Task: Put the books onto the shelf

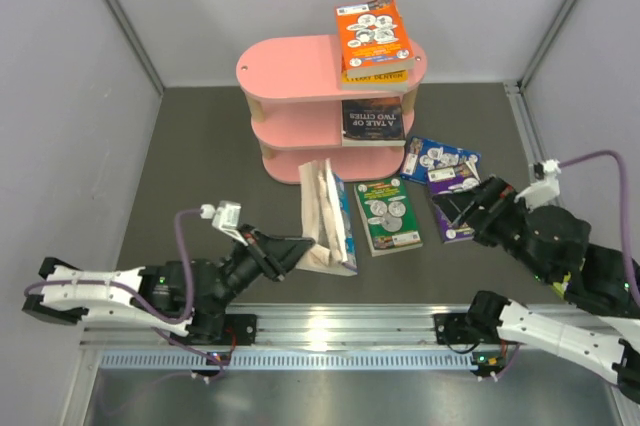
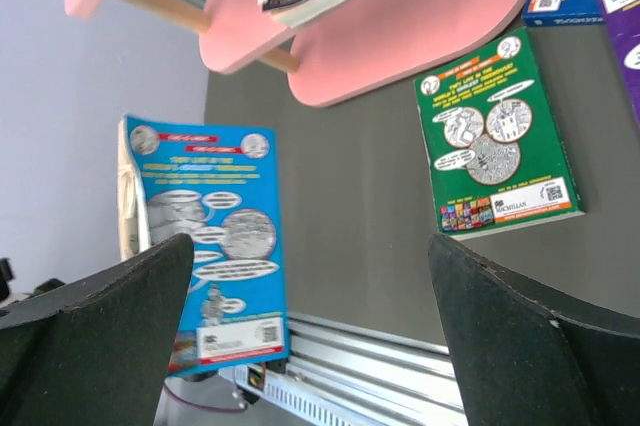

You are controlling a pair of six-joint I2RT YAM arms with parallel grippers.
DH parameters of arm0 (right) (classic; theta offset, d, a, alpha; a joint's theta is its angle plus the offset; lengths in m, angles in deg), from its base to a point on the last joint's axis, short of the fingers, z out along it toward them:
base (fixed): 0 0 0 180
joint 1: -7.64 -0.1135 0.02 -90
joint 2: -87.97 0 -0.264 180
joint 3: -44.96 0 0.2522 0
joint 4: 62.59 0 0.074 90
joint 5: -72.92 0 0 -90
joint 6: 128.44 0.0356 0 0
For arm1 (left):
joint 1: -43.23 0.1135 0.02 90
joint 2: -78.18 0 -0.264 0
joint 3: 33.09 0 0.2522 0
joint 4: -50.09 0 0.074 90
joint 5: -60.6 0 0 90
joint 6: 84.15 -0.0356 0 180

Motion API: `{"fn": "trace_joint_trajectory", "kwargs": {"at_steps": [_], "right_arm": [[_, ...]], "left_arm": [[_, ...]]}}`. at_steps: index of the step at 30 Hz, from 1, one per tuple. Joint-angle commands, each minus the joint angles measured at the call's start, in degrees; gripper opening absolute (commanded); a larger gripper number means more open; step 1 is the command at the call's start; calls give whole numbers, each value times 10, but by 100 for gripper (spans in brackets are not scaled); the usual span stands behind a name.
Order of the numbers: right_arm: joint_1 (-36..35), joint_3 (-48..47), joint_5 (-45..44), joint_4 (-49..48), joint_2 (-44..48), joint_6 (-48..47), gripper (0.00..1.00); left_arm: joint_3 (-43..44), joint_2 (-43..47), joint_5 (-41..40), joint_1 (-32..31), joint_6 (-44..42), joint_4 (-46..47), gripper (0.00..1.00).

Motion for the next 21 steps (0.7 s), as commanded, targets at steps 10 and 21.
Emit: {"fn": "trace_joint_trajectory", "kwargs": {"at_steps": [10,21], "right_arm": [[4,232,163,-284,21,102,100],[3,334,281,-527,-47,199,100]], "left_arm": [[-192,192,62,0,-109,438,0],[-137,77,101,0,-157,526,0]]}}
